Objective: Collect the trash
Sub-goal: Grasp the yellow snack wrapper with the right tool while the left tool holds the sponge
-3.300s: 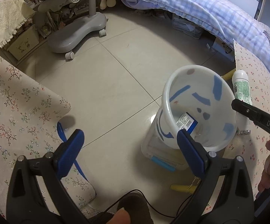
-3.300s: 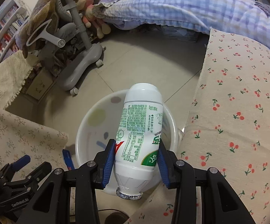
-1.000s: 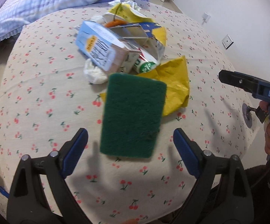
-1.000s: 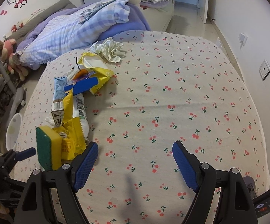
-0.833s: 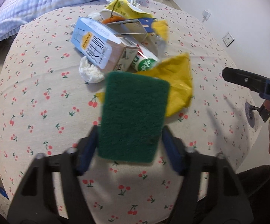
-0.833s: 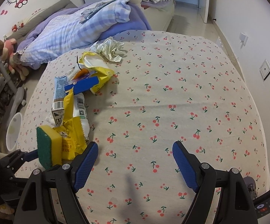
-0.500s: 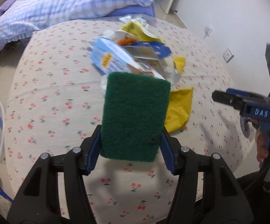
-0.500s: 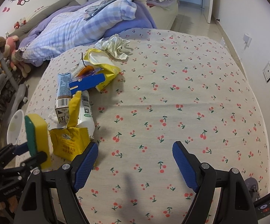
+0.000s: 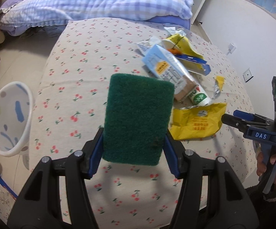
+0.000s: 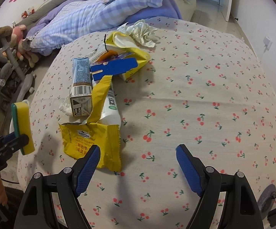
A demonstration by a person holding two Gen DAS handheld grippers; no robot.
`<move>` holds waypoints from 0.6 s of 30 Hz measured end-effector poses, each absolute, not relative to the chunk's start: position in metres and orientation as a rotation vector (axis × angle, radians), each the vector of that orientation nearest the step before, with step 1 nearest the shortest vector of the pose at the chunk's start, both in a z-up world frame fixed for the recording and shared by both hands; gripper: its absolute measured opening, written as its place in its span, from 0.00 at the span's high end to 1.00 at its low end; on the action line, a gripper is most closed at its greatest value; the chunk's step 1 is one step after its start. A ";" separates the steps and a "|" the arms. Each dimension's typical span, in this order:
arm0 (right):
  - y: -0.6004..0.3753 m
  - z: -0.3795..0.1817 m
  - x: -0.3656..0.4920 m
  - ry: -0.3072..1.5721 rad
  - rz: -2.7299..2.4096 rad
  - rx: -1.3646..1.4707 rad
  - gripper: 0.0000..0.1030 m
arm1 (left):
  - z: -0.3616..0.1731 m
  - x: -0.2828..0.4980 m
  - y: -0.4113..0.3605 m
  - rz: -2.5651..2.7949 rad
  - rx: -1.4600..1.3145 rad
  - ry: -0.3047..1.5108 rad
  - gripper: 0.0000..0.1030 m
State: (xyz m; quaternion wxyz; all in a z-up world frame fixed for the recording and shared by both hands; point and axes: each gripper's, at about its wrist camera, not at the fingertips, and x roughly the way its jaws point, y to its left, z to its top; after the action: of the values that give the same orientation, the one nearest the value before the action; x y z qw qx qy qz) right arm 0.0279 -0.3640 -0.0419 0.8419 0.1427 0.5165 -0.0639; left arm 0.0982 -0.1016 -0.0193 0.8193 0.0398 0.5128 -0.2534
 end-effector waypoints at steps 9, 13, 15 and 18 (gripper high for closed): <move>-0.352 -0.053 0.043 1.086 -0.095 0.325 0.30 | -0.019 0.100 -0.079 -0.513 0.073 1.094 0.42; -0.350 -0.059 0.047 1.091 -0.058 0.358 0.69 | -0.019 0.101 -0.073 -0.510 0.068 1.092 0.42; -0.349 -0.060 0.047 1.102 -0.031 0.382 0.79 | -0.018 0.101 -0.068 -0.509 0.063 1.089 0.42; -0.348 -0.052 0.039 1.088 -0.002 0.405 0.89 | -0.014 0.101 -0.060 -0.504 0.050 1.083 0.42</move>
State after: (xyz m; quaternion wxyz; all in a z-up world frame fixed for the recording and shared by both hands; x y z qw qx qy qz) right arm 0.0393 -0.3477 -0.0518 0.8362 0.1914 0.5139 -0.0008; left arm 0.1009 -0.0604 -0.0144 0.8266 0.0237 0.5099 -0.2372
